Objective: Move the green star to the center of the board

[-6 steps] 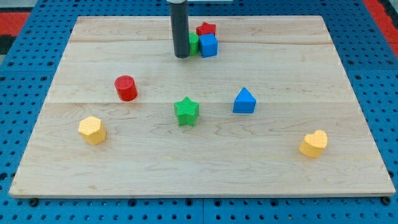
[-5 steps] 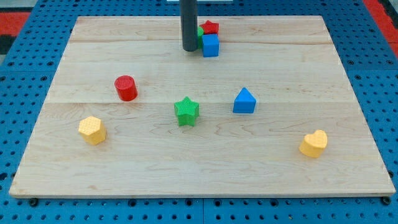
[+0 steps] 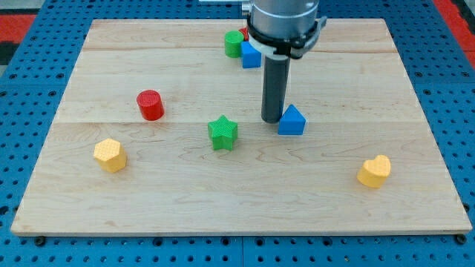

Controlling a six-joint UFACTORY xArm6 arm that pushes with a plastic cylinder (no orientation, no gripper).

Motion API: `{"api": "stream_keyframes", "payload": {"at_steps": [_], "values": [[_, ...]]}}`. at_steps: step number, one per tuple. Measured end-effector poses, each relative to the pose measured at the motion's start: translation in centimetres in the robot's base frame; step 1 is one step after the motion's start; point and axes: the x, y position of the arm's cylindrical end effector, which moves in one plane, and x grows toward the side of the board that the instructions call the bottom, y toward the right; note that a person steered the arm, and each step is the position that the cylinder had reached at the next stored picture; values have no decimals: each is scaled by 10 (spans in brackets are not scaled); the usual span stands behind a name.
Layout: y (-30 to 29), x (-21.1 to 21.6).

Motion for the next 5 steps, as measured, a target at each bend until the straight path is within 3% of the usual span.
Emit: {"api": "stream_keyframes", "payload": {"at_steps": [1,2,3,5], "values": [[-12,41],[-64,59],[-96,41],[-100,0]]}}
